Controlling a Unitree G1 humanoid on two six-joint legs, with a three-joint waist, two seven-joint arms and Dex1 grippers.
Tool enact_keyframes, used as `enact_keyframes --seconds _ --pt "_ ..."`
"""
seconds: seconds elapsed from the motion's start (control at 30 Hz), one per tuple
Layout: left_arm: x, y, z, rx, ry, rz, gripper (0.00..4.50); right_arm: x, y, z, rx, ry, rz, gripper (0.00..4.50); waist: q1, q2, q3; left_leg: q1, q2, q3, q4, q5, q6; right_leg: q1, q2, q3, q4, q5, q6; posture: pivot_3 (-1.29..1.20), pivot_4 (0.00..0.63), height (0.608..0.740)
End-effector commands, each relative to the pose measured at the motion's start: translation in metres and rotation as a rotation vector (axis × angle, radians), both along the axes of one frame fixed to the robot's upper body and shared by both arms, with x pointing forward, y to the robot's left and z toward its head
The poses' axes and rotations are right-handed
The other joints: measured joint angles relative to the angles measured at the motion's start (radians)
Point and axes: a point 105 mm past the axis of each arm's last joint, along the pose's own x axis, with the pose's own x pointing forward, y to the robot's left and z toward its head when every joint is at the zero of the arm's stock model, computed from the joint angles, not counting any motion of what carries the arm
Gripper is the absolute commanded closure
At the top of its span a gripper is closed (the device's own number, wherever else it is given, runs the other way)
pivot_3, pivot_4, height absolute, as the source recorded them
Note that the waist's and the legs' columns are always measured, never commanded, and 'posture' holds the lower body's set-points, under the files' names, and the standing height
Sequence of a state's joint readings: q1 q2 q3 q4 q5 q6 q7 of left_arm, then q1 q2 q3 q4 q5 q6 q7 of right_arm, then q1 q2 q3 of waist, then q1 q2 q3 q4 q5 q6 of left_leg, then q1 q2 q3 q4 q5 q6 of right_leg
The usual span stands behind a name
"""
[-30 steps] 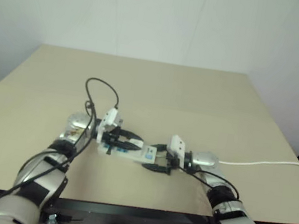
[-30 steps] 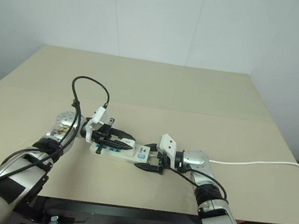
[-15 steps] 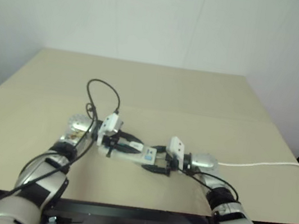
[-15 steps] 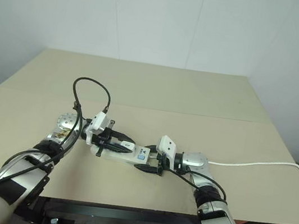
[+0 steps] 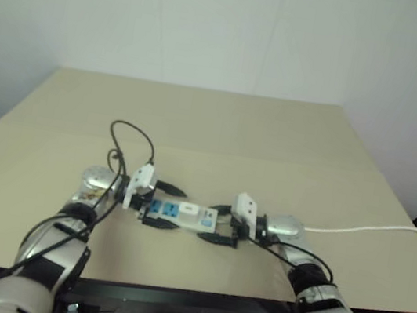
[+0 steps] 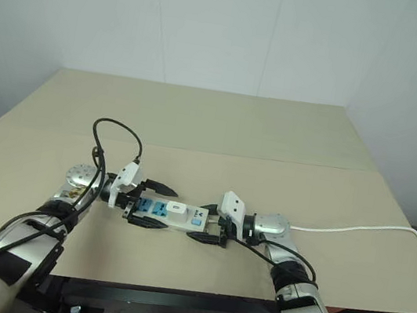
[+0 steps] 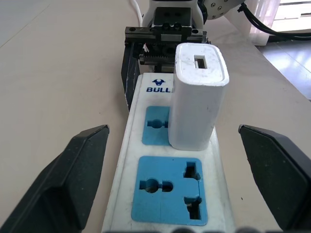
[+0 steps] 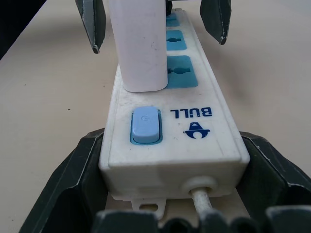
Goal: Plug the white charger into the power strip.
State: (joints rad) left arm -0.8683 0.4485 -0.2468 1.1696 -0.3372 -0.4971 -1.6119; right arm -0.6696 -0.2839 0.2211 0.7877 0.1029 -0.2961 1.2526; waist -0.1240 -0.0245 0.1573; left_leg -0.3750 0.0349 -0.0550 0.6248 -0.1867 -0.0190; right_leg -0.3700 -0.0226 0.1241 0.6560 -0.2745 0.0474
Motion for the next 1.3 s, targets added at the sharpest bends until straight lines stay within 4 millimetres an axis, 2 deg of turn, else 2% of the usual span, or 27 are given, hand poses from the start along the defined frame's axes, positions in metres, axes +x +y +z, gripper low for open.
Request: enact_keyframes --seconds 0.03,0.1,0.17,0.23,0.37,0.5,0.6,0.73,0.87,1.0,1.3 --pt "0.004 0.012 0.010 -0.005 -0.017 0.036 0.02 -0.008 0.001 -0.016 -0.055 0.064 0.035 1.09 -0.001 0.000 0.000 0.000 0.000 0.000 0.000 0.000 0.000 0.000 0.000 0.000 0.000 0.000 0.000 0.00 0.150 0.740" --pt "0.007 0.014 0.020 -0.035 -0.037 0.047 0.02 -0.004 0.000 -0.012 -0.041 0.064 0.019 1.09 -0.002 -0.001 0.001 -0.002 0.000 0.000 0.000 0.000 0.000 -0.002 0.000 0.000 0.000 0.000 0.000 0.00 0.150 0.740" --pt "0.008 0.020 0.031 -0.052 -0.068 0.055 0.00 0.000 -0.002 -0.003 -0.019 0.033 0.002 0.37 0.000 -0.001 0.001 -0.007 0.000 -0.001 0.000 0.000 0.000 -0.006 0.000 -0.001 0.001 0.000 0.000 0.00 0.150 0.740" --pt "0.008 0.029 0.045 -0.081 -0.129 0.072 0.00 0.001 -0.009 0.010 0.002 -0.006 -0.001 0.07 0.001 -0.002 0.002 -0.014 0.000 -0.001 0.001 0.000 0.000 -0.014 0.000 -0.001 0.001 0.000 0.000 0.00 0.150 0.740" --pt "-0.003 0.057 0.070 -0.122 -0.215 0.112 0.00 -0.007 -0.039 0.039 0.015 -0.086 -0.005 0.07 0.012 0.001 0.006 -0.025 0.000 -0.001 0.001 0.000 0.000 -0.023 -0.001 -0.001 0.001 0.001 0.000 0.00 0.150 0.740" --pt "-0.025 0.084 0.073 -0.080 -0.223 0.144 0.00 -0.027 -0.075 0.058 -0.039 -0.129 -0.006 0.07 0.028 0.002 0.007 -0.034 -0.001 0.000 0.001 -0.001 0.000 -0.033 -0.004 -0.001 0.001 0.004 -0.006 0.00 0.150 0.740" --pt "-0.043 0.107 0.075 -0.046 -0.221 0.192 0.00 -0.045 -0.107 0.077 -0.088 -0.174 -0.057 0.07 0.039 0.002 0.009 -0.035 -0.001 0.000 0.000 -0.001 0.000 -0.034 -0.004 -0.003 0.000 0.004 -0.006 0.00 0.150 0.740" --pt "-0.060 0.123 0.077 -0.007 -0.214 0.246 0.00 -0.066 -0.136 0.091 -0.146 -0.172 -0.113 0.07 0.058 0.002 0.011 -0.033 0.000 0.001 0.000 -0.001 0.000 -0.033 -0.004 -0.003 0.000 0.000 0.001 0.00 0.150 0.740" --pt "-0.068 0.125 0.078 0.003 -0.213 0.279 0.00 -0.079 -0.149 0.098 -0.171 -0.173 -0.178 0.07 0.066 0.001 0.012 -0.030 0.000 0.003 0.001 -0.001 0.000 -0.031 -0.004 -0.002 0.000 -0.001 0.000 0.00 0.150 0.740" --pt "-0.072 0.119 0.077 0.007 -0.210 0.278 0.00 -0.084 -0.157 0.094 -0.208 -0.179 -0.232 0.07 0.067 0.001 0.012 -0.029 0.000 0.004 0.002 -0.001 -0.001 -0.030 -0.004 -0.002 0.000 -0.001 0.000 0.00 0.150 0.740" --pt "-0.064 0.109 0.078 0.014 -0.215 0.272 0.00 -0.083 -0.166 0.096 -0.243 -0.196 -0.300 0.07 0.065 0.001 0.012 -0.032 0.000 0.005 0.001 -0.001 0.000 -0.031 -0.004 -0.001 -0.001 -0.001 0.000 0.00 0.150 0.740"
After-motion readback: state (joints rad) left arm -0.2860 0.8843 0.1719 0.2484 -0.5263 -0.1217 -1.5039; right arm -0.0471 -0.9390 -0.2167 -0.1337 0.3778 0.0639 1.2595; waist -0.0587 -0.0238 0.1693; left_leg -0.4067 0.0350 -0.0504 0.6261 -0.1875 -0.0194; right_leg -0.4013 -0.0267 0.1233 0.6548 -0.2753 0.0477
